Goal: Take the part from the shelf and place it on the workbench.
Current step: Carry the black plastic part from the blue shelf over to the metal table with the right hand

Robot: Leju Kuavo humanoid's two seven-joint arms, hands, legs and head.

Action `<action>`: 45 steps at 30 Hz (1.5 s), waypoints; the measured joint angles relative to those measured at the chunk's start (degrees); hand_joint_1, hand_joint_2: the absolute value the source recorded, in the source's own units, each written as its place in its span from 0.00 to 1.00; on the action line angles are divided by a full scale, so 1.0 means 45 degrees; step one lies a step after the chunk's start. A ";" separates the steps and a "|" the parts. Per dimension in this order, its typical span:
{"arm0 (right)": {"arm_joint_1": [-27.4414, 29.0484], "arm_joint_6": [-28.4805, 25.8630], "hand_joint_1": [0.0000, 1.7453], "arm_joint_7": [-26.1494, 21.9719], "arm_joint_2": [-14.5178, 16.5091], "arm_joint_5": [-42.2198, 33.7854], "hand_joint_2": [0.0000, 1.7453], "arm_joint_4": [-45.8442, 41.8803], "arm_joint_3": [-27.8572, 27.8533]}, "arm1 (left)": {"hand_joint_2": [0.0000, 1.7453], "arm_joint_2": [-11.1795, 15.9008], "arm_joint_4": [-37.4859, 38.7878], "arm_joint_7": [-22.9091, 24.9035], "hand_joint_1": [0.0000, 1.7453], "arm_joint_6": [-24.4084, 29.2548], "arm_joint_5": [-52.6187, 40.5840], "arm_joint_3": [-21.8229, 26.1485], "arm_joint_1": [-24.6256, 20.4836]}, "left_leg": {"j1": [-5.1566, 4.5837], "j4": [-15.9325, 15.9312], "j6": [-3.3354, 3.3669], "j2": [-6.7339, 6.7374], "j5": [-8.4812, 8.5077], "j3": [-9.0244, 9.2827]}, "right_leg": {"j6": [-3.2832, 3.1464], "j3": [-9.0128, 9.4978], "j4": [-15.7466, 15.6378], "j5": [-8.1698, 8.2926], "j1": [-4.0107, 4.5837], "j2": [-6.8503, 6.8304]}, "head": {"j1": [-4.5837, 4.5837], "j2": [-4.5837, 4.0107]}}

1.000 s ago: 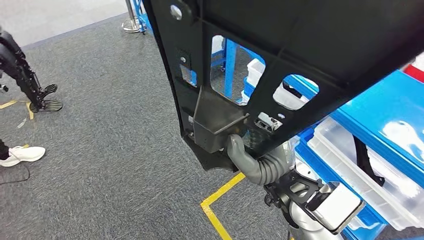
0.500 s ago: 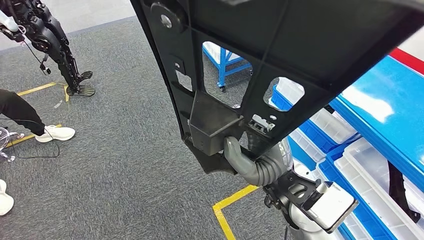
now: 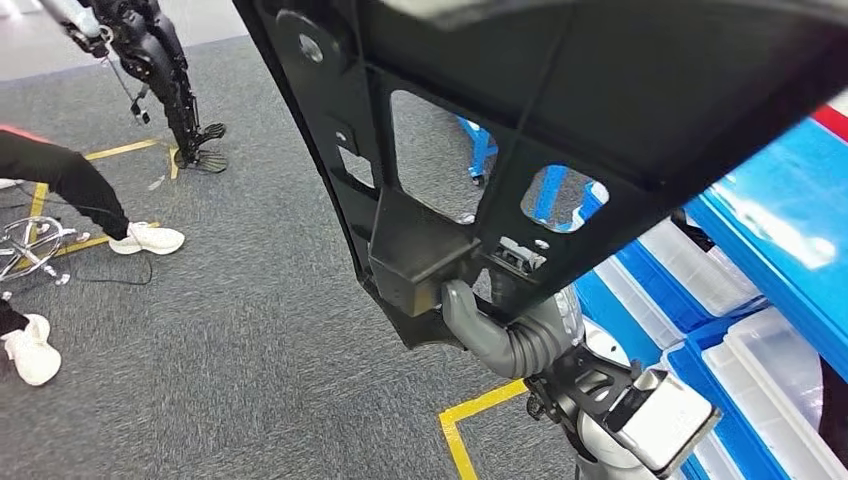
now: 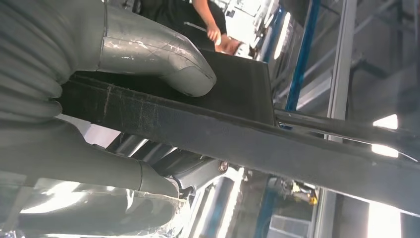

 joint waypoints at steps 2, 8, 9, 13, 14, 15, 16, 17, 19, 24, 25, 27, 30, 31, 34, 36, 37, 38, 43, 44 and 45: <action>0.0033 0.0008 1.00 0.0004 -0.0021 -0.0001 1.00 -0.0092 -0.0015 | 1.00 -0.0037 0.0000 -0.0027 0.00 0.0050 -0.0002 0.0009 0.0019 | 0.0035 -0.0145 0.0178 -0.0276 0.0094 0.0100 | 0.0071 -0.0119 0.0392 -0.0256 -0.0035 0.0290 | 0.0009 0.0000; 0.0404 0.0079 1.00 0.0041 -0.0203 0.0056 1.00 -0.0228 -0.0066 | 1.00 -0.0160 0.0000 -0.0058 0.00 0.0062 0.0000 0.0029 0.0016 | 0.0074 -0.0206 0.0326 -0.1211 0.0166 0.0168 | 0.0105 -0.1803 0.3482 -0.1217 -0.0059 0.1273 | 0.0061 0.0000; 0.0429 0.0104 1.00 0.0052 -0.0211 0.0080 1.00 -0.0258 -0.0072 | 1.00 -0.0177 0.0000 -0.0057 0.00 0.0073 0.0002 0.0032 0.0021 | 0.0078 -0.0192 0.0319 -0.1369 0.0163 0.0181 | 0.0222 -0.1510 0.2759 -0.0845 -0.0072 0.1334 | 0.0061 0.0000; 0.0436 0.0247 1.00 0.0094 -0.0209 0.0146 1.00 -0.0377 -0.0089 | 1.00 -0.0232 0.0001 -0.0068 0.00 0.0174 0.0035 0.0055 0.0032 | 0.0031 -0.0090 0.0168 -0.1825 0.0119 0.0124 | 0.0239 -0.0299 0.0067 0.0259 -0.0124 0.1826 | 0.0058 0.0000; 0.0438 0.0289 1.00 0.0116 -0.0202 0.0147 1.00 -0.0399 -0.0091 | 1.00 -0.0244 0.0002 -0.0079 0.00 0.0201 0.0049 0.0063 0.0051 | 0.0022 -0.0092 0.0106 -0.1893 0.0129 0.0096 | 0.0128 -0.0284 0.0053 0.0289 -0.0089 0.1758 | 0.0055 0.0000; 0.0436 0.0324 1.00 0.0134 -0.0191 0.0148 1.00 -0.0424 -0.0094 | 1.00 -0.0256 0.0004 -0.0090 0.00 0.0223 0.0060 0.0068 0.0075 | 0.0041 -0.0097 0.0050 -0.1934 0.0141 0.0066 | 0.0036 -0.0269 0.0041 0.0329 -0.0108 0.1676 | 0.0051 0.0000; 0.0434 0.0358 1.00 0.0154 -0.0167 0.0149 1.00 -0.0449 -0.0096 | 1.00 -0.0268 0.0005 -0.0101 0.00 0.0254 0.0073 0.0072 0.0103 | 0.0051 -0.0041 -0.0016 -0.1825 0.0097 0.0027 | -0.0038 -0.0263 0.0024 0.0358 -0.0132 0.1606 | 0.0047 0.0000; 0.0435 0.0392 1.00 0.0170 -0.0137 0.0152 1.00 -0.0483 -0.0099 | 1.00 -0.0282 0.0005 -0.0110 0.00 0.0287 0.0083 0.0074 0.0123 | 0.0057 0.0169 -0.0083 -0.1594 -0.0061 -0.0073 | -0.0128 -0.0250 0.0005 0.0375 -0.0160 0.1517 | 0.0029 0.0000; 0.0441 0.0469 1.00 0.0184 -0.0095 0.0165 1.00 -0.0545 -0.0110 | 1.00 -0.0307 0.0005 -0.0125 0.00 0.0335 0.0101 0.0076 0.0123 | 0.0093 0.1346 -0.0213 -0.0979 -0.0775 -0.0628 | -0.0304 -0.0231 -0.0017 0.0369 -0.0169 0.1300 | -0.0005 0.0000; 0.0506 0.0661 1.00 0.0225 -0.0070 0.0204 1.00 -0.0574 -0.0113 | 1.00 -0.0381 0.0005 -0.0136 0.00 0.0402 0.0205 0.0080 0.0130 | 0.0273 0.2998 -0.0360 -0.0593 -0.1156 -0.1457 | -0.0418 -0.0224 -0.0016 0.0319 -0.0063 0.0641 | -0.0021 0.0000; 0.0504 0.0705 1.00 0.0233 -0.0049 0.0204 1.00 -0.0578 -0.0114 | 1.00 -0.0386 0.0004 -0.0137 0.00 0.0434 0.0226 0.0083 0.0129 | 0.0272 0.2094 -0.0323 -0.0432 -0.0725 -0.0958 | -0.0411 -0.0205 -0.0016 0.0305 -0.0057 0.0542 | -0.0021 0.0000; 0.0497 0.0787 1.00 0.0256 0.0007 0.0205 1.00 -0.0612 -0.0119 | 1.00 -0.0396 0.0002 -0.0142 0.00 0.0520 0.0243 0.0091 0.0104 | 0.0186 0.0477 -0.0226 0.0007 -0.0196 -0.0047 | -0.0345 -0.0164 -0.0009 0.0260 0.0015 0.0375 | -0.0011 0.0000; 0.0482 0.0897 1.00 0.0287 0.0074 0.0204 1.00 -0.0656 -0.0120 | 1.00 -0.0421 0.0002 -0.0153 0.00 0.0597 0.0272 0.0135 0.0083 | 0.0020 -0.0069 -0.0058 -0.0001 -0.0109 0.0174 | -0.0156 -0.0113 -0.0037 0.0225 0.0029 0.0108 | -0.0002 0.0000; 0.0481 0.0929 1.00 0.0295 0.0098 0.0204 1.00 -0.0679 -0.0125 | 1.00 -0.0427 0.0004 -0.0155 0.00 0.0618 0.0281 0.0159 0.0095 | 0.0037 -0.0152 0.0025 -0.0125 -0.0048 0.0208 | -0.0082 -0.0119 -0.0023 0.0199 0.0018 0.0049 | -0.0006 0.0001; 0.0483 0.0994 1.00 0.0307 0.0120 0.0200 1.00 -0.0756 -0.0163 | 1.00 -0.0470 0.0001 -0.0191 0.00 0.0717 0.0304 0.0228 0.0097 | 0.0137 -0.0437 0.0263 -0.0493 0.0160 0.0382 | -0.0049 -0.0594 0.1077 -0.0383 -0.0021 0.0707 | 0.0022 0.0001; 0.0515 0.1009 1.00 0.0327 0.0096 0.0197 1.00 -0.0758 -0.0198 | 1.00 -0.0511 0.0000 -0.0219 0.00 0.0756 0.0310 0.0262 0.0076 | 0.0141 -0.0453 0.0311 -0.0767 0.0188 0.0372 | -0.0103 -0.1430 0.2815 -0.1063 -0.0053 0.1171 | 0.0053 0.0000; 0.0537 0.1015 1.00 0.0340 0.0084 0.0195 1.00 -0.0754 -0.0212 | 1.00 -0.0531 0.0001 -0.0233 0.00 0.0763 0.0308 0.0274 0.0080 | 0.0148 -0.0450 0.0312 -0.0918 0.0190 0.0366 | -0.0066 -0.1778 0.3461 -0.1252 -0.0064 0.1239 | 0.0066 0.0000; 0.0552 0.1020 1.00 0.0350 0.0078 0.0193 1.00 -0.0751 -0.0222 | 1.00 -0.0548 0.0002 -0.0255 0.00 0.0769 0.0305 0.0279 0.0086 | 0.0157 -0.0443 0.0308 -0.1070 0.0191 0.0366 | 0.0026 -0.1898 0.3628 -0.1230 -0.0079 0.1261 | 0.0064 0.0000; 0.0606 0.1047 1.00 0.0391 0.0085 0.0226 1.00 -0.0766 -0.0311 | 1.00 -0.0551 0.0004 -0.0472 0.00 0.0623 0.0103 0.0283 0.0093 | 0.0209 -0.0250 0.0043 -0.1760 0.0097 0.0327 | 0.0456 -0.0278 0.0139 0.0246 -0.0278 0.1730 | 0.0067 0.0000; 0.0646 0.1054 1.00 0.0396 0.0092 0.0255 1.00 -0.0773 -0.0322 | 1.00 -0.0534 0.0005 -0.0506 0.00 0.0560 0.0060 0.0282 0.0103 | 0.0207 -0.0228 -0.0038 -0.1841 0.0091 0.0288 | 0.0354 -0.0189 -0.0033 0.0296 -0.0255 0.1766 | 0.0065 0.0000; 0.0686 0.1060 1.00 0.0398 0.0102 0.0289 1.00 -0.0782 -0.0327 | 1.00 -0.0518 0.0006 -0.0532 0.00 0.0506 0.0032 0.0282 0.0120 | 0.0212 -0.0229 -0.0110 -0.1910 0.0096 0.0253 | 0.0232 -0.0170 -0.0036 0.0322 -0.0207 0.1691 | 0.0063 0.0000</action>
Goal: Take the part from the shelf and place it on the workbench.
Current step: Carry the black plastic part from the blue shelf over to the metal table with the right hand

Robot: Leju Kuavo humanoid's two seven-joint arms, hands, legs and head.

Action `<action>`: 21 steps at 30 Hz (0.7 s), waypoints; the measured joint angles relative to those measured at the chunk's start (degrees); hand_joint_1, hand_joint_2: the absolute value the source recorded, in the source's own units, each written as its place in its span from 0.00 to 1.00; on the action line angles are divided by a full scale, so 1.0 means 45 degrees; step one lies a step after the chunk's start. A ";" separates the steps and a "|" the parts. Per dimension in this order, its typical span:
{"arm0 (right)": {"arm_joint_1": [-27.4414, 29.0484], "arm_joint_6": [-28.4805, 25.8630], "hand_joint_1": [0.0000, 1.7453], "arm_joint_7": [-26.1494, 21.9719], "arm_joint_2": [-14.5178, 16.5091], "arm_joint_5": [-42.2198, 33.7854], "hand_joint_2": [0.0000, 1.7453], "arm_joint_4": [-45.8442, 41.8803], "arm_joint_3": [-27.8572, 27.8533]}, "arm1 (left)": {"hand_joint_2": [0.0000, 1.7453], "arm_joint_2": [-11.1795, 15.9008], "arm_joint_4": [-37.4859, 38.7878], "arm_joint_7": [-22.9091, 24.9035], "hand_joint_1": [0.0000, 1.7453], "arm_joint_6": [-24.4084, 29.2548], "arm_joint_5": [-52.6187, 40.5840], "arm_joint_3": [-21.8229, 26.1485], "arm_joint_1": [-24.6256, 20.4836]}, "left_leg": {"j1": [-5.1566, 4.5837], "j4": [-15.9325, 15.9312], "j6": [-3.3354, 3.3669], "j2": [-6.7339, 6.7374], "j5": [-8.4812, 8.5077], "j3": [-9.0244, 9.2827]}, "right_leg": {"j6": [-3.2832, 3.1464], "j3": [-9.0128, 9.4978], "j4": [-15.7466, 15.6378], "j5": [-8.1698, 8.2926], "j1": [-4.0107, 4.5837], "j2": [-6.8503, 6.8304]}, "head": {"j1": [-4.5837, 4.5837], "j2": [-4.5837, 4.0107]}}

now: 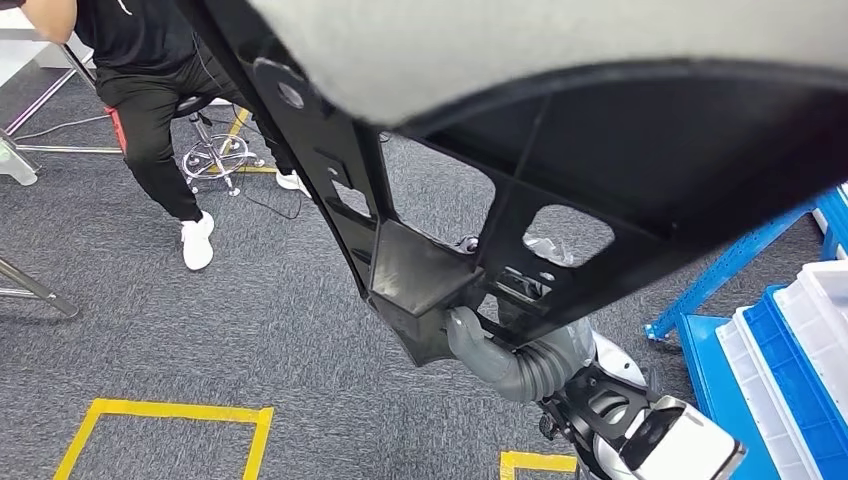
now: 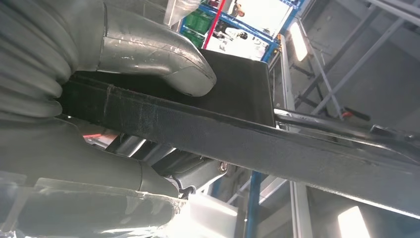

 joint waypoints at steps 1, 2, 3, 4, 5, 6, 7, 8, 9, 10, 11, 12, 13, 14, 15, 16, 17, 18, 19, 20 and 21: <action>0.0026 0.0004 1.00 0.0000 0.0011 0.0026 1.00 -0.0009 -0.0002 | 1.00 0.0013 0.0002 -0.0015 0.00 -0.0028 -0.0018 0.0000 0.0019 | 0.0029 -0.0002 -0.0056 -0.0005 0.0001 -0.0026 | -0.0106 -0.0005 -0.0005 0.0027 -0.0012 -0.0074 | -0.0001 0.0000; 0.0044 0.0006 1.00 0.0000 0.0028 0.0049 1.00 -0.0021 -0.0002 | 1.00 0.0023 0.0004 -0.0020 0.00 -0.0043 -0.0028 0.0000 0.0035 | 0.0039 0.0077 -0.0112 0.0144 -0.0064 -0.0070 | -0.0191 0.0002 -0.0018 0.0046 -0.0031 -0.0148 | -0.0005 0.0000; 0.0058 0.0009 1.00 -0.0001 0.0045 0.0066 1.00 -0.0045 -0.0006 | 1.00 0.0030 0.0005 -0.0023 0.00 -0.0048 -0.0029 -0.0001 0.0038 | 0.0039 0.0348 -0.0162 0.0402 -0.0255 -0.0199 | -0.0282 0.0012 -0.0033 0.0055 -0.0055 -0.0240 | -0.0023 0.0000; 0.0078 0.0011 1.00 -0.0004 0.0061 0.0079 1.00 -0.0072 -0.0014 | 1.00 0.0039 0.0005 -0.0028 0.00 -0.0059 -0.0034 -0.0002 0.0028 | 0.0040 0.0896 -0.0207 0.0717 -0.0589 -0.0456 | -0.0366 0.0021 -0.0045 0.0053 -0.0072 -0.0344 | -0.0042 0.0000; 0.0112 0.0012 1.00 -0.0005 0.0071 0.0102 1.00 -0.0093 -0.0028 | 1.00 0.0045 0.0004 -0.0037 0.00 -0.0091 -0.0040 -0.0004 0.0016 | 0.0037 0.1721 -0.0250 0.1011 -0.1021 -0.0859 | -0.0426 0.0028 -0.0044 0.0032 -0.0035 -0.0463 | -0.0059 0.0000; 0.0151 0.0013 1.00 -0.0006 0.0073 0.0122 1.00 -0.0108 -0.0046 | 1.00 0.0051 0.0004 -0.0045 0.00 -0.0130 -0.0049 -0.0006 0.0006 | 0.0051 0.2648 -0.0281 0.1157 -0.1440 -0.1327 | -0.0479 0.0028 -0.0043 0.0013 0.0002 -0.0598 | -0.0074 0.0000; 0.0190 0.0013 1.00 -0.0006 0.0072 0.0138 1.00 -0.0111 -0.0065 | 1.00 0.0057 0.0004 -0.0051 0.00 -0.0168 -0.0058 -0.0007 0.0006 | 0.0067 0.3421 -0.0297 0.1214 -0.1710 -0.1728 | -0.0502 0.0029 -0.0042 -0.0004 0.0038 -0.0738 | -0.0075 0.0000; 0.0219 0.0013 1.00 -0.0005 0.0071 0.0150 1.00 -0.0111 -0.0084 | 1.00 0.0062 0.0004 -0.0056 0.00 -0.0203 -0.0069 -0.0010 0.0012 | 0.0078 0.3797 -0.0295 0.1237 -0.1748 -0.1940 | -0.0521 0.0034 -0.0041 -0.0020 0.0066 -0.0874 | -0.0075 0.0000; 0.0237 0.0012 1.00 -0.0006 0.0069 0.0152 1.00 -0.0111 -0.0102 | 1.00 0.0070 0.0004 -0.0061 0.00 -0.0234 -0.0086 -0.0012 0.0018 | 0.0084 0.3604 -0.0272 0.1266 -0.1517 -0.1860 | -0.0534 0.0047 -0.0040 -0.0034 0.0088 -0.0995 | -0.0076 0.0000; 0.0242 0.0011 1.00 -0.0007 0.0069 0.0157 1.00 -0.0111 -0.0120 | 1.00 0.0084 0.0004 -0.0072 0.00 -0.0264 -0.0113 -0.0013 0.0021 | 0.0082 0.2927 -0.0227 0.1348 -0.1112 -0.1516 | -0.0546 0.0070 -0.0040 -0.0050 0.0103 -0.1106 | -0.0076 0.0000; 0.0242 0.0010 1.00 -0.0010 0.0071 0.0162 1.00 -0.0112 -0.0143 | 1.00 0.0103 0.0004 -0.0086 0.00 -0.0304 -0.0142 -0.0015 0.0018 | 0.0062 0.1980 -0.0159 0.1558 -0.0673 -0.1009 | -0.0546 0.0102 -0.0039 -0.0071 0.0117 -0.1201 | -0.0076 0.0000; 0.0245 0.0007 1.00 -0.0013 0.0071 0.0166 1.00 -0.0113 -0.0172 | 1.00 0.0125 0.0004 -0.0101 0.00 -0.0349 -0.0169 -0.0015 0.0004 | 0.0010 0.1111 -0.0102 0.1781 -0.0359 -0.0535 | -0.0520 0.0125 -0.0030 -0.0103 0.0173 -0.1289 | -0.0075 0.0000; 0.0251 0.0004 1.00 -0.0017 0.0069 0.0170 1.00 -0.0114 -0.0205 | 1.00 0.0142 0.0004 -0.0117 0.00 -0.0382 -0.0191 -0.0015 -0.0014 | -0.0047 0.0515 -0.0043 0.1950 -0.0192 -0.0218 | -0.0484 0.0142 -0.0025 -0.0132 0.0209 -0.1372 | -0.0070 0.0000; 0.0262 -0.0001 1.00 -0.0024 0.0067 0.0174 1.00 -0.0115 -0.0237 | 1.00 0.0160 0.0004 -0.0126 0.00 -0.0409 -0.0200 -0.0016 -0.0029 | -0.0111 0.0221 0.0002 0.2036 -0.0155 -0.0076 | -0.0436 0.0155 -0.0022 -0.0161 0.0241 -0.1459 | -0.0067 0.0000; 0.0273 -0.0007 1.00 -0.0035 0.0066 0.0180 1.00 -0.0115 -0.0262 | 1.00 0.0179 0.0005 -0.0131 0.00 -0.0426 -0.0207 -0.0017 -0.0037 | -0.0169 0.0171 0.0037 0.1957 -0.0183 -0.0082 | -0.0380 0.0166 -0.0028 -0.0184 0.0263 -0.1562 | -0.0064 0.0000; 0.0281 -0.0015 1.00 -0.0052 0.0069 0.0190 1.00 -0.0122 -0.0283 | 1.00 0.0197 0.0006 -0.0135 0.00 -0.0432 -0.0213 -0.0018 -0.0036 | -0.0188 0.0126 0.0097 0.1818 -0.0161 -0.0072 | -0.0321 0.0199 -0.0044 -0.0207 0.0256 -0.1674 | -0.0063 0.0000; 0.0292 -0.0022 1.00 -0.0074 0.0072 0.0207 1.00 -0.0134 -0.0302 | 1.00 0.0214 0.0006 -0.0135 0.00 -0.0434 -0.0216 -0.0018 -0.0022 | -0.0178 0.0053 0.0158 0.1693 -0.0120 -0.0022 | -0.0261 0.0206 0.0005 -0.0262 0.0246 -0.1674 | -0.0065 0.0000; 0.0300 -0.0030 1.00 -0.0106 0.0073 0.0225 1.00 -0.0152 -0.0319 | 1.00 0.0228 0.0007 -0.0136 0.00 -0.0433 -0.0221 -0.0017 -0.0019 | -0.0148 -0.0029 0.0229 0.1575 -0.0072 0.0045 | -0.0227 0.0141 0.0203 -0.0389 0.0236 -0.1520 | -0.0067 0.0000; 0.0313 -0.0039 1.00 -0.0140 0.0068 0.0245 1.00 -0.0169 -0.0334 | 1.00 0.0238 0.0007 -0.0139 0.00 -0.0431 -0.0227 -0.0017 -0.0030 | -0.0104 -0.0108 0.0295 0.1455 -0.0023 0.0111 | -0.0229 -0.0056 0.0663 -0.0622 0.0222 -0.1251 | -0.0052 0.0000; 0.0335 -0.0048 1.00 -0.0166 0.0051 0.0264 1.00 -0.0180 -0.0346 | 1.00 0.0242 0.0007 -0.0142 0.00 -0.0430 -0.0233 -0.0016 -0.0044 | -0.0068 -0.0146 0.0341 0.1336 0.0006 0.0137 | -0.0266 -0.0416 0.1406 -0.0948 0.0188 -0.0914 | -0.0038 0.0000; 0.0363 -0.0061 1.00 -0.0188 0.0029 0.0275 1.00 -0.0183 -0.0357 | 1.00 0.0247 0.0008 -0.0148 0.00 -0.0433 -0.0243 -0.0017 -0.0064 | -0.0055 -0.0154 0.0370 0.1199 0.0014 0.0134 | -0.0303 -0.0872 0.2315 -0.1304 0.0170 -0.0651 | -0.0022 0.0000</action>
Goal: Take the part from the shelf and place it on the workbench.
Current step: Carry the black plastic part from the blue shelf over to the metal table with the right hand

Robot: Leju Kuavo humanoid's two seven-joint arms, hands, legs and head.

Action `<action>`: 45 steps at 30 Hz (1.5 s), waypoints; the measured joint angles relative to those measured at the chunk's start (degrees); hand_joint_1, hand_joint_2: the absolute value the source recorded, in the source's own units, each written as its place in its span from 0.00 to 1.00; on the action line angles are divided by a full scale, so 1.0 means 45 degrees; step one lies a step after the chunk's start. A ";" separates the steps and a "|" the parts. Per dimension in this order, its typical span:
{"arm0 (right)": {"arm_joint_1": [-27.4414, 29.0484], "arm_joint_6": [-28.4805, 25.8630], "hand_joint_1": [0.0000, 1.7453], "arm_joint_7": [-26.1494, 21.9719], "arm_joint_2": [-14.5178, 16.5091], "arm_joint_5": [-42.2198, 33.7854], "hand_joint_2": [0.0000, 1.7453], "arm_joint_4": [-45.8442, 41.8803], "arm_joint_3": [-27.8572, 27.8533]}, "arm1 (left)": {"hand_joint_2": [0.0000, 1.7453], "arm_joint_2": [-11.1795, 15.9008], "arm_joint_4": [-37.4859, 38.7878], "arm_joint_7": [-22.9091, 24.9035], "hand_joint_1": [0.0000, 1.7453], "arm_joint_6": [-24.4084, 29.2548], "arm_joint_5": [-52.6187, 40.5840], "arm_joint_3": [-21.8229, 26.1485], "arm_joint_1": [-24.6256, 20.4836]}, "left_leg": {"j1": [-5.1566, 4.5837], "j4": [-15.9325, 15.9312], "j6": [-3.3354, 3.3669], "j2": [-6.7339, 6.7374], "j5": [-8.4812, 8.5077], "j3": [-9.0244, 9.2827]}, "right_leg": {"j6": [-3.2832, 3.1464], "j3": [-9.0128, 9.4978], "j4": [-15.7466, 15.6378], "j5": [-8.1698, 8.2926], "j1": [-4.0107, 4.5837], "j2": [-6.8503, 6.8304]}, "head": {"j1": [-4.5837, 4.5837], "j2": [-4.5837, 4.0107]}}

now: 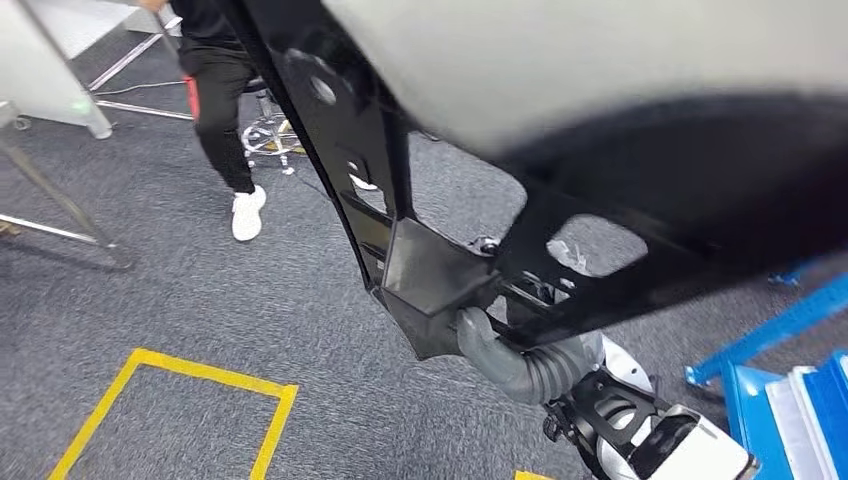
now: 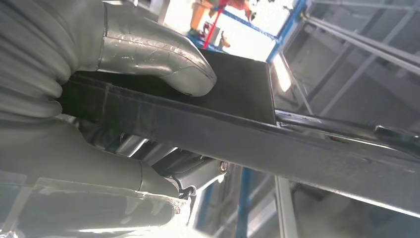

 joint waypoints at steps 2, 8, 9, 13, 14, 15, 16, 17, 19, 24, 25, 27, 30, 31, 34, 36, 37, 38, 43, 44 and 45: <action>0.0066 -0.0041 1.00 -0.0012 -0.0055 0.0015 1.00 0.0004 -0.0023 | 1.00 -0.0001 0.0000 -0.0015 0.00 -0.0023 -0.0020 -0.0001 0.0000 | 0.0008 0.0009 0.0014 -0.0302 -0.0001 -0.0014 | 0.0058 -0.0735 0.1339 -0.0388 -0.0032 0.0197 | 0.0015 0.0000; 0.0141 -0.0264 1.00 -0.0074 -0.0154 0.0023 1.00 0.0002 -0.0066 | 1.00 0.0041 0.0000 -0.0121 0.00 -0.0225 -0.0088 -0.0016 0.0024 | 0.0057 0.0262 -0.0269 -0.1135 -0.0136 -0.0080 | 0.0551 0.0766 -0.2115 0.1206 -0.0259 0.0813 | 0.0018 0.0000; 0.0162 -0.0306 1.00 -0.0083 -0.0167 0.0025 1.00 0.0001 -0.0069 | 1.00 0.0057 0.0000 -0.0129 0.00 -0.0244 -0.0097 -0.0022 0.0041 | 0.0054 0.0278 -0.0345 -0.1218 -0.0136 -0.0123 | 0.0429 0.0804 -0.2186 0.1220 -0.0226 0.0807 | 0.0018 0.0000; 0.0202 -0.0444 1.00 -0.0106 -0.0153 0.0038 1.00 -0.0005 -0.0070 | 1.00 0.0123 0.0000 -0.0132 0.00 -0.0294 -0.0163 -0.0083 0.0115 | 0.0081 0.0793 -0.0555 -0.0744 -0.0482 -0.0417 | 0.0038 0.0859 -0.2223 0.1283 -0.0278 0.0418 | -0.0033 0.0000; 0.0219 -0.0465 1.00 -0.0114 -0.0146 0.0039 1.00 -0.0007 -0.0070 | 1.00 0.0132 0.0000 -0.0131 0.00 -0.0302 -0.0175 -0.0097 0.0103 | 0.0081 0.1456 -0.0601 -0.0396 -0.0857 -0.0732 | -0.0041 0.0871 -0.2227 0.1266 -0.0273 0.0293 | -0.0057 0.0000; 0.0246 -0.0480 1.00 -0.0121 -0.0142 0.0040 1.00 -0.0008 -0.0070 | 1.00 0.0137 0.0000 -0.0130 0.00 -0.0308 -0.0184 -0.0105 0.0087 | 0.0083 0.2331 -0.0642 -0.0137 -0.1287 -0.1166 | -0.0108 0.0875 -0.2227 0.1239 -0.0239 0.0160 | -0.0080 0.0000; 0.0276 -0.0486 1.00 -0.0126 -0.0143 0.0041 1.00 -0.0010 -0.0068 | 1.00 0.0142 0.0000 -0.0124 0.00 -0.0310 -0.0185 -0.0108 0.0079 | 0.0101 0.3220 -0.0673 -0.0023 -0.1646 -0.1621 | -0.0144 0.0876 -0.2227 0.1219 -0.0204 0.0016 | -0.0081 0.0000; 0.0307 -0.0488 1.00 -0.0128 -0.0143 0.0042 1.00 -0.0010 -0.0064 | 1.00 0.0147 0.0000 -0.0114 0.00 -0.0306 -0.0173 -0.0112 0.0080 | 0.0114 0.3842 -0.0687 0.0021 -0.1817 -0.1954 | -0.0162 0.0880 -0.2227 0.1205 -0.0175 -0.0124 | -0.0083 0.0000; 0.0344 -0.0489 1.00 -0.0128 -0.0136 0.0053 1.00 -0.0010 -0.0057 | 1.00 0.0149 0.0000 -0.0083 0.00 -0.0260 -0.0086 -0.0118 0.0090 | 0.0125 0.3584 -0.0661 0.0091 -0.1399 -0.1862 | -0.0188 0.0912 -0.2226 0.1173 -0.0145 -0.0380 | -0.0083 0.0000; 0.0295 -0.0430 1.00 -0.0103 -0.0098 0.0045 1.00 -0.0028 -0.0053 | 1.00 0.0123 -0.0004 0.0022 0.00 0.0001 0.0110 -0.0118 0.0016 | -0.0080 0.0439 -0.0422 0.0881 -0.0236 -0.0269 | -0.0054 0.1008 -0.2219 0.1045 0.0007 -0.0824 | -0.0069 0.0000; 0.0263 -0.0387 1.00 -0.0083 -0.0094 0.0016 1.00 -0.0029 -0.0050 | 1.00 0.0108 -0.0005 0.0033 0.00 0.0064 0.0143 -0.0117 0.0010 | -0.0123 0.0415 -0.0368 0.0756 -0.0233 -0.0294 | 0.0007 0.1026 -0.2233 0.1026 0.0027 -0.0930 | -0.0068 0.0000; 0.0183 -0.0277 1.00 -0.0034 -0.0078 -0.0073 1.00 -0.0024 -0.0041 | 1.00 0.0084 -0.0006 0.0039 0.00 0.0131 0.0204 -0.0114 0.0031 | -0.0085 0.0285 -0.0212 0.0505 -0.0158 -0.0218 | 0.0126 0.1022 -0.2127 0.0914 0.0006 -0.0858 | -0.0062 0.0000; 0.0039 -0.0186 1.00 -0.0002 -0.0089 -0.0247 1.00 0.0029 -0.0046 | 1.00 0.0041 -0.0016 0.0015 0.00 0.0125 0.0223 -0.0108 0.0010 | -0.0007 0.0148 -0.0023 0.0139 -0.0047 -0.0101 | 0.0096 0.0236 -0.0418 0.0136 -0.0049 -0.0009 | -0.0025 0.0000; 0.0003 -0.0159 1.00 0.0005 -0.0105 -0.0311 1.00 0.0076 -0.0055 | 1.00 0.0029 -0.0019 -0.0004 0.00 0.0093 0.0221 -0.0107 0.0001 | -0.0001 0.0151 -0.0005 -0.0006 -0.0042 -0.0110 | 0.0075 -0.0236 0.0489 -0.0189 -0.0055 0.0133 | -0.0012 0.0000; -0.0093 -0.0067 1.00 0.0025 -0.0143 -0.0454 1.00 0.0263 -0.0083 | 1.00 0.0005 -0.0026 -0.0085 0.00 -0.0004 0.0210 -0.0107 0.0008 | 0.0022 0.0170 -0.0005 -0.0484 -0.0043 -0.0101 | 0.0297 -0.0793 0.1274 -0.0187 -0.0077 0.0228 | -0.0002 0.0000; -0.0192 -0.0019 1.00 0.0028 -0.0146 -0.0506 1.00 0.0349 -0.0119 | 1.00 0.0005 -0.0039 -0.0129 0.00 -0.0034 0.0205 -0.0105 0.0009 | 0.0064 0.0224 -0.0068 -0.0802 -0.0074 -0.0081 | 0.0574 -0.0050 -0.0485 0.0639 -0.0162 0.0449 | 0.0001 0.0000; -0.0241 -0.0002 1.00 0.0029 -0.0145 -0.0533 1.00 0.0390 -0.0138 | 1.00 0.0011 -0.0046 -0.0142 0.00 -0.0052 0.0201 -0.0105 0.0008 | 0.0056 0.0275 -0.0132 -0.0944 -0.0105 -0.0096 | 0.0625 0.0331 -0.1339 0.0980 -0.0191 0.0624 | 0.0009 0.0000; -0.0276 0.0008 1.00 0.0032 -0.0145 -0.0554 1.00 0.0428 -0.0159 | 1.00 0.0018 -0.0052 -0.0157 0.00 -0.0080 0.0198 -0.0106 0.0011 | 0.0042 0.0315 -0.0206 -0.1049 -0.0125 -0.0132 | 0.0592 0.0592 -0.1897 0.1192 -0.0213 0.0750 | 0.0010 0.0000; -0.0352 0.0033 1.00 0.0039 -0.0097 -0.0568 1.00 0.0563 -0.0237 | 1.00 0.0084 -0.0055 -0.0307 0.00 -0.0360 0.0045 -0.0117 0.0083 | 0.0041 0.0587 -0.0534 -0.0894 -0.0293 -0.0391 | 0.0094 0.0711 -0.2154 0.1343 -0.0243 0.0502 | -0.0027 0.0000; -0.0359 0.0039 1.00 0.0035 -0.0081 -0.0568 1.00 0.0566 -0.0245 | 1.00 0.0099 -0.0056 -0.0344 0.00 -0.0434 0.0002 -0.0122 0.0081 | 0.0048 0.1103 -0.0591 -0.0582 -0.0610 -0.0637 | -0.0011 0.0722 -0.2170 0.1343 -0.0267 0.0383 | -0.0048 0.0000; -0.0356 0.0043 1.00 0.0033 -0.0072 -0.0565 1.00 0.0569 -0.0254 | 1.00 0.0108 -0.0057 -0.0380 0.00 -0.0502 -0.0023 -0.0128 0.0076 | 0.0053 0.1853 -0.0645 -0.0253 -0.1017 -0.1002 | -0.0086 0.0727 -0.2170 0.1330 -0.0236 0.0260 | -0.0073 0.0000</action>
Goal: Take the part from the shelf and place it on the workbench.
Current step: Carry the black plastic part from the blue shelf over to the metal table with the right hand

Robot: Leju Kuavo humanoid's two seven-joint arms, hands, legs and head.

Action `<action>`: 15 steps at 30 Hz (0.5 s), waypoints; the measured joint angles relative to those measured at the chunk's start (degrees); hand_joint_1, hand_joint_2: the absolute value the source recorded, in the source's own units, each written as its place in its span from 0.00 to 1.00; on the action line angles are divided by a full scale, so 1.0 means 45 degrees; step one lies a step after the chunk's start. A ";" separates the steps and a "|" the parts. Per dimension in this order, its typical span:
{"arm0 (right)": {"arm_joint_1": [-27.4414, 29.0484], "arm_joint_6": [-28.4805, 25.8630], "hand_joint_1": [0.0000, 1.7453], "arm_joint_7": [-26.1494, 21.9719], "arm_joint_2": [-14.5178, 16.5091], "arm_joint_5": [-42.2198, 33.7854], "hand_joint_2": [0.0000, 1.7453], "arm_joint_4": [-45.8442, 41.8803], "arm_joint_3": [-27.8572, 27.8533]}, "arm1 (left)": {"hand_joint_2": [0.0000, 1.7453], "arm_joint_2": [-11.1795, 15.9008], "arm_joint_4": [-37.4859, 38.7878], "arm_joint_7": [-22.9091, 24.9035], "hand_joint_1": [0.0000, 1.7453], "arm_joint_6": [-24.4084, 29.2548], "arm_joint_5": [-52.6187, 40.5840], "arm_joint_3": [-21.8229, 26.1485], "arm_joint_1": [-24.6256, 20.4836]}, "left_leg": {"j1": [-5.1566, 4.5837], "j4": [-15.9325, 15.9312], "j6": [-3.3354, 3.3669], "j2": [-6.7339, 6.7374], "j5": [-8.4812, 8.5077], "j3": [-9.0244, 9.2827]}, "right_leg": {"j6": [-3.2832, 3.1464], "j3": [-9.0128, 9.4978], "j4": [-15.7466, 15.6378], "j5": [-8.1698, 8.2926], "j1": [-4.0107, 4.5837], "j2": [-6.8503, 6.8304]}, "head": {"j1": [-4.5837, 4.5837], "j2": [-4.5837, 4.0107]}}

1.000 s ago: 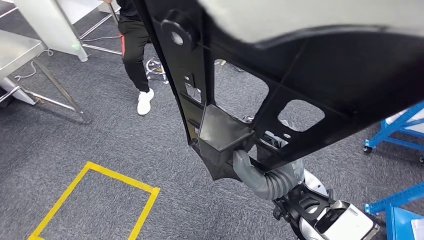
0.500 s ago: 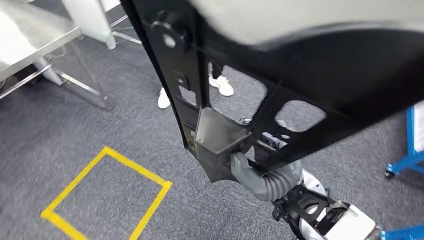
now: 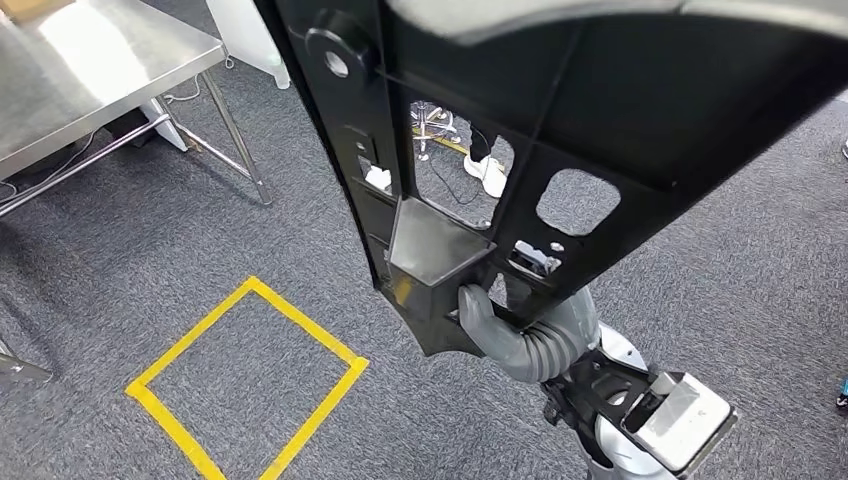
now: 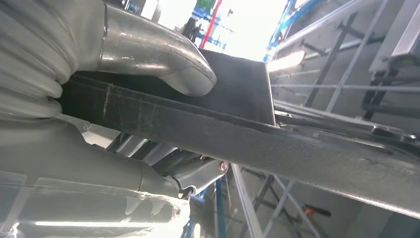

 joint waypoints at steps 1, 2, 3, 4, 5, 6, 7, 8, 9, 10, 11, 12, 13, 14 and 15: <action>0.0012 0.0000 1.00 -0.0004 0.0002 0.0010 1.00 0.0012 -0.0006 | 1.00 0.0007 -0.0001 -0.0028 0.00 -0.0067 -0.0026 -0.0009 -0.0006 | 0.0022 0.0912 -0.0046 0.0186 -0.0422 -0.0462 | -0.0066 -0.0004 0.0001 -0.0015 0.0026 -0.0138 | -0.0018 0.0000; 0.0024 -0.0001 1.00 -0.0005 0.0000 0.0023 1.00 0.0034 -0.0009 | 1.00 0.0018 -0.0001 -0.0049 0.00 -0.0131 -0.0044 -0.0022 -0.0004 | 0.0044 0.1718 -0.0081 0.0268 -0.0721 -0.0884 | -0.0093 -0.0009 0.0002 -0.0027 0.0050 -0.0279 | -0.0017 0.0000; 0.0032 -0.0006 1.00 -0.0006 0.0000 0.0044 1.00 0.0056 -0.0010 | 1.00 0.0030 -0.0001 -0.0065 0.00 -0.0187 -0.0054 -0.0036 0.0006 | 0.0055 0.2137 -0.0096 0.0297 -0.0783 -0.1119 | -0.0105 -0.0010 0.0003 -0.0037 0.0064 -0.0410 | -0.0018 0.0000; 0.0036 -0.0012 1.00 -0.0007 0.0001 0.0064 1.00 0.0075 -0.0011 | 1.00 0.0042 -0.0001 -0.0076 0.00 -0.0246 -0.0061 -0.0049 0.0016 | 0.0062 0.2074 -0.0094 0.0324 -0.0606 -0.1108 | -0.0115 -0.0003 0.0003 -0.0047 0.0071 -0.0539 | -0.0020 0.0000; 0.0035 -0.0019 1.00 -0.0009 0.0006 0.0084 1.00 0.0085 -0.0012 | 1.00 0.0062 -0.0001 -0.0084 0.00 -0.0292 -0.0067 -0.0058 0.0023 | 0.0064 0.1470 -0.0068 0.0392 -0.0222 -0.0807 | -0.0120 0.0014 0.0003 -0.0058 0.0075 -0.0652 | -0.0020 0.0000; 0.0030 -0.0028 1.00 -0.0010 0.0019 0.0103 1.00 0.0086 -0.0015 | 1.00 0.0085 -0.0001 -0.0090 0.00 -0.0334 -0.0079 -0.0063 0.0024 | 0.0051 0.0543 -0.0009 0.0589 0.0235 -0.0310 | -0.0115 0.0041 0.0003 -0.0073 0.0083 -0.0751 | -0.0021 0.0000; 0.0028 -0.0038 1.00 -0.0011 0.0035 0.0121 1.00 0.0086 -0.0016 | 1.00 0.0112 -0.0001 -0.0092 0.00 -0.0367 -0.0100 -0.0066 0.0015 | 0.0007 -0.0357 0.0046 0.0831 0.0569 0.0175 | -0.0085 0.0067 0.0012 -0.0101 0.0127 -0.0842 | -0.0019 0.0000; 0.0022 -0.0047 1.00 -0.0012 0.0050 0.0136 1.00 0.0086 -0.0016 | 1.00 0.0138 -0.0002 -0.0092 0.00 -0.0389 -0.0128 -0.0068 0.0003 | -0.0041 -0.1023 0.0111 0.1012 0.0774 0.0533 | -0.0040 0.0087 0.0015 -0.0130 0.0166 -0.0920 | -0.0012 0.0000; 0.0022 -0.0056 1.00 -0.0013 0.0062 0.0146 1.00 0.0086 -0.0016 | 1.00 0.0161 -0.0004 -0.0089 0.00 -0.0402 -0.0155 -0.0069 -0.0005 | -0.0095 -0.1371 0.0170 0.1122 0.0831 0.0708 | 0.0016 0.0106 0.0015 -0.0159 0.0203 -0.1006 | -0.0008 0.0000; 0.0023 -0.0062 1.00 -0.0015 0.0068 0.0152 1.00 0.0086 -0.0015 | 1.00 0.0183 -0.0004 -0.0080 0.00 -0.0407 -0.0176 -0.0069 -0.0006 | -0.0147 -0.1444 0.0216 0.1071 0.0794 0.0717 | 0.0077 0.0126 0.0003 -0.0179 0.0227 -0.1102 | -0.0004 0.0000; 0.0015 -0.0067 1.00 -0.0015 0.0078 0.0152 1.00 0.0084 -0.0013 | 1.00 0.0200 -0.0004 -0.0073 0.00 -0.0406 -0.0185 -0.0069 0.0007 | -0.0168 -0.1477 0.0288 0.0932 0.0814 0.0713 | 0.0140 0.0165 -0.0026 -0.0193 0.0226 -0.1212 | -0.0001 0.0000; 0.0011 -0.0074 1.00 -0.0015 0.0089 0.0152 1.00 0.0080 -0.0015 | 1.00 0.0215 -0.0002 -0.0063 0.00 -0.0404 -0.0186 -0.0069 0.0027 | -0.0146 -0.1542 0.0365 0.0821 0.0854 0.0747 | 0.0203 0.0176 -0.0002 -0.0230 0.0220 -0.1206 | -0.0003 0.0000; 0.0008 -0.0080 1.00 -0.0014 0.0097 0.0153 1.00 0.0075 -0.0016 | 1.00 0.0226 -0.0002 -0.0056 0.00 -0.0393 -0.0185 -0.0069 0.0037 | -0.0114 -0.1612 0.0454 0.0704 0.0911 0.0795 | 0.0243 0.0122 0.0156 -0.0339 0.0208 -0.1035 | -0.0001 0.0000; 0.0008 -0.0086 1.00 -0.0017 0.0101 0.0153 1.00 0.0072 -0.0019 | 1.00 0.0234 -0.0004 -0.0053 0.00 -0.0377 -0.0184 -0.0069 0.0035 | -0.0067 -0.1681 0.0531 0.0588 0.0967 0.0843 | 0.0248 -0.0046 0.0550 -0.0553 0.0202 -0.0769 | 0.0011 0.0000; 0.0020 -0.0090 1.00 -0.0018 0.0091 0.0154 1.00 0.0074 -0.0023 | 1.00 0.0240 -0.0005 -0.0055 0.00 -0.0363 -0.0184 -0.0069 0.0027 | -0.0021 -0.1719 0.0583 0.0472 0.1005 0.0873 | 0.0222 -0.0365 0.1217 -0.0864 0.0182 -0.0446 | 0.0025 0.0000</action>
